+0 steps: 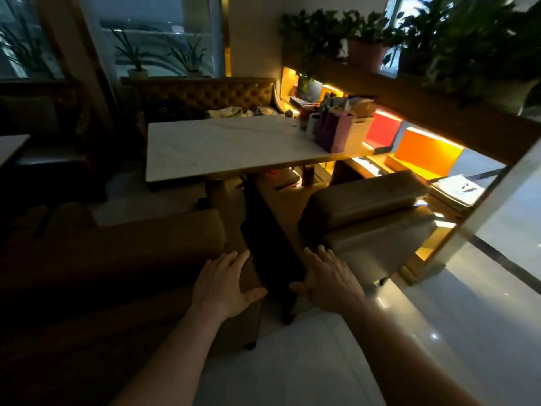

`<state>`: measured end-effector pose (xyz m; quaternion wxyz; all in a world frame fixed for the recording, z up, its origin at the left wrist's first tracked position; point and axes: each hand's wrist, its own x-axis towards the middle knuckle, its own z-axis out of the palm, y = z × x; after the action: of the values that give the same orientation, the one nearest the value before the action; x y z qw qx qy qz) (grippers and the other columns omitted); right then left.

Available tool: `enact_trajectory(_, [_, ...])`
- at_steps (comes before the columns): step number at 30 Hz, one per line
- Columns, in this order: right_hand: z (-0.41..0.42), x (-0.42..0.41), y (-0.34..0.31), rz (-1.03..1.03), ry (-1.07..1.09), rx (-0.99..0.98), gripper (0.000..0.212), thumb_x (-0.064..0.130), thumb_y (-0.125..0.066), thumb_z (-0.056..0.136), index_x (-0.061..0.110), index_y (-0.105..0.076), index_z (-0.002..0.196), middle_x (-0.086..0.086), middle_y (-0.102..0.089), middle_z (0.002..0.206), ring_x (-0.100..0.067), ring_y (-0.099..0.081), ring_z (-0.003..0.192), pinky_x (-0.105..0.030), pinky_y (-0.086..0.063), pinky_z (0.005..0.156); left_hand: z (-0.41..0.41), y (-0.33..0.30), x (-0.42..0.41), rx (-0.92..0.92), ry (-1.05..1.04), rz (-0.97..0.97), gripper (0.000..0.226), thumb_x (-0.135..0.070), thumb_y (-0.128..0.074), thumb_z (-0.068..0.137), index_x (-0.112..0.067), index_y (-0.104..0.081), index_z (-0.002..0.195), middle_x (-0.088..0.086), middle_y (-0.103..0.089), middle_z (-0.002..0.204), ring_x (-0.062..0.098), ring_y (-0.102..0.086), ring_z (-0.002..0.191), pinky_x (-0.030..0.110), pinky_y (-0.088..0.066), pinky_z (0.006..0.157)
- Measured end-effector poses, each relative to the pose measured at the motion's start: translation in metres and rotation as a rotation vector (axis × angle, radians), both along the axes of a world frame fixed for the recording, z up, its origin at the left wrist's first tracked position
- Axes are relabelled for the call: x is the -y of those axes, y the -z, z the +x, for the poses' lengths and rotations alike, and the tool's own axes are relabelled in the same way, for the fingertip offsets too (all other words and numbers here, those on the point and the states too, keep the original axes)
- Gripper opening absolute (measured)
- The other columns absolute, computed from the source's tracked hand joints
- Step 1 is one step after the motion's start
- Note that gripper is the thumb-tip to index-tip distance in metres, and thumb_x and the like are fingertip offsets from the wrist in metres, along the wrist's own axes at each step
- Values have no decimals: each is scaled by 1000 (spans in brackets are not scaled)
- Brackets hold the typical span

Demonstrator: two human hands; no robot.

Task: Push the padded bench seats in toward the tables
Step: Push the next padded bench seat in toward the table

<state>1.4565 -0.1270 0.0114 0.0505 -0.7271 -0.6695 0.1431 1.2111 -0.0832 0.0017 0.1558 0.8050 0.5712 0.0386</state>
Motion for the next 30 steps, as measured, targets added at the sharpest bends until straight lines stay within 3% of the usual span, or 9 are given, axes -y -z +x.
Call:
enact_trajectory(7, [148, -16, 21, 3, 79, 73, 99, 76, -55, 82, 30, -12, 159, -9, -16, 166, -30, -17, 151, -47, -28, 119, 144, 25, -42, 72, 81, -26, 101, -83, -51, 75, -37, -11, 154, -4, -17, 163, 21, -15, 148, 45, -18, 120])
enact_trajectory(12, [251, -64, 48, -71, 173, 88, 101, 77, -53, 82, 31, -8, 158, -12, -7, 167, -33, -9, 154, -52, -22, 121, 251, 61, -100, 122, 138, -51, 99, -78, -55, 77, -36, -10, 155, -3, -16, 163, 20, -14, 148, 44, -13, 121])
enact_trajectory(18, [357, -123, 73, -166, 187, 115, 98, 76, -52, 84, 29, -9, 159, -12, -6, 168, -32, -7, 154, -49, -20, 122, 365, 101, -159, 146, 158, -139, 97, -71, -60, 80, -33, -12, 156, -4, -16, 163, 19, -13, 148, 42, -14, 120])
enact_trajectory(25, [455, -189, 112, -265, 127, 130, 98, 74, -52, 85, 27, -9, 159, -12, -6, 168, -33, -7, 154, -50, -21, 123, 450, 153, -206, 124, 81, -181, 95, -66, -60, 84, -28, -11, 156, -4, -14, 164, 18, -8, 149, 39, -11, 119])
enact_trajectory(30, [516, -254, 163, -233, -11, 145, 102, 72, -57, 84, 27, -7, 160, -14, -3, 167, -32, 0, 155, -52, -17, 124, 486, 201, -231, 45, -40, -74, 103, -72, -59, 78, -32, -3, 156, -5, -1, 165, 19, 3, 150, 42, 0, 122])
